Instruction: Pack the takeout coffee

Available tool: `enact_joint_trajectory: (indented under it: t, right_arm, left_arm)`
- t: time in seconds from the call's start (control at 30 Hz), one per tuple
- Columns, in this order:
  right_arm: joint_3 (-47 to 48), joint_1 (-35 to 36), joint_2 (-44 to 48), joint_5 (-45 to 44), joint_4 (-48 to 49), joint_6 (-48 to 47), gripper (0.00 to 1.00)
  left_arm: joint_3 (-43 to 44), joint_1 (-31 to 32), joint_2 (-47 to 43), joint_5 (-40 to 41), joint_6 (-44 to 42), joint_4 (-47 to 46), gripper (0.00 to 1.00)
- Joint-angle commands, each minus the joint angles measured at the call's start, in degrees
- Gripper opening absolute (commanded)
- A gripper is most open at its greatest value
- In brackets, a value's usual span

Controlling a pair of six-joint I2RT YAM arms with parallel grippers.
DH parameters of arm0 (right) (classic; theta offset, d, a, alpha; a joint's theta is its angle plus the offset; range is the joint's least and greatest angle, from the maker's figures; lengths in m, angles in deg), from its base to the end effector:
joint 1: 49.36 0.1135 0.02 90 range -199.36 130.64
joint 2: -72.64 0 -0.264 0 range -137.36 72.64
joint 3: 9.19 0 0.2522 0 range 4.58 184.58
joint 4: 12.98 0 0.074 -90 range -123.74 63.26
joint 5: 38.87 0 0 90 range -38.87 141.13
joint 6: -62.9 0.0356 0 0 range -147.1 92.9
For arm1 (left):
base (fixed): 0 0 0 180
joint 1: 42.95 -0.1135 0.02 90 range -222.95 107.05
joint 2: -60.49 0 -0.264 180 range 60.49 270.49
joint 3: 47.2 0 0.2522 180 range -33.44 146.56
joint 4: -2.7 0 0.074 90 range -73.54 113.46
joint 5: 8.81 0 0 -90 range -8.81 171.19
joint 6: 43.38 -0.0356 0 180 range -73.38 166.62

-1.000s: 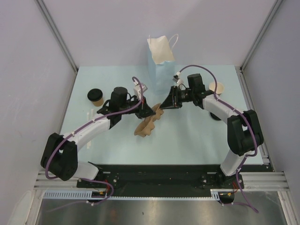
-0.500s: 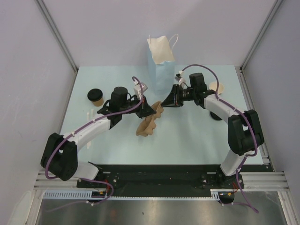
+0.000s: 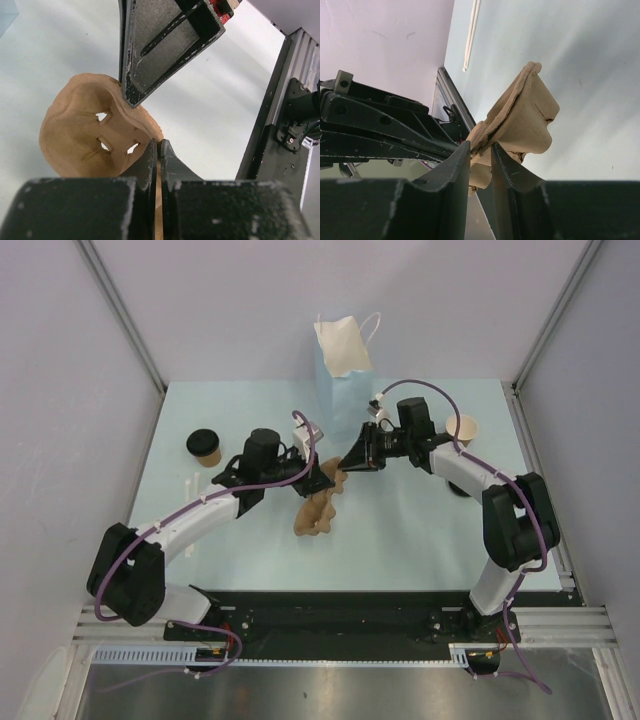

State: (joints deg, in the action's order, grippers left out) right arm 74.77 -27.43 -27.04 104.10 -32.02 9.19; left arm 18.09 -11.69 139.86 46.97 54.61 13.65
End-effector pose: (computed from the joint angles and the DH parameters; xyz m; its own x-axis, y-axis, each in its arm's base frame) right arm 0.3471 0.1704 0.2510 -0.9195 0.0140 -0.3928 -0.3586 0.3789 0.8531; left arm 0.2543 -0.1778 0.2679 -0.4783 0.1559 -0.8642 0.8060 0.4686 -0.3616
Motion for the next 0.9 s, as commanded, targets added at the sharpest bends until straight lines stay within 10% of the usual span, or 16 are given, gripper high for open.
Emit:
enact_joint_trajectory:
  t: [0.0,0.37,0.87]
  right_arm:
    - [0.4,1.3,-0.2,-0.3,0.3,-1.7,0.26]
    - [0.1,-0.8,0.3,4.1,4.0,2.3,0.49]
    - [-2.3,-1.5,0.4,5.3,10.5,6.9,0.28]
  left_arm:
    - [3.3,0.9,-1.7,0.6,-2.8,-1.3,0.0]
    - [1.8,0.7,-2.2,2.0,-0.8,-2.2,0.0]
    - [0.4,-2.4,-1.0,-2.3,5.2,-7.9,0.0]
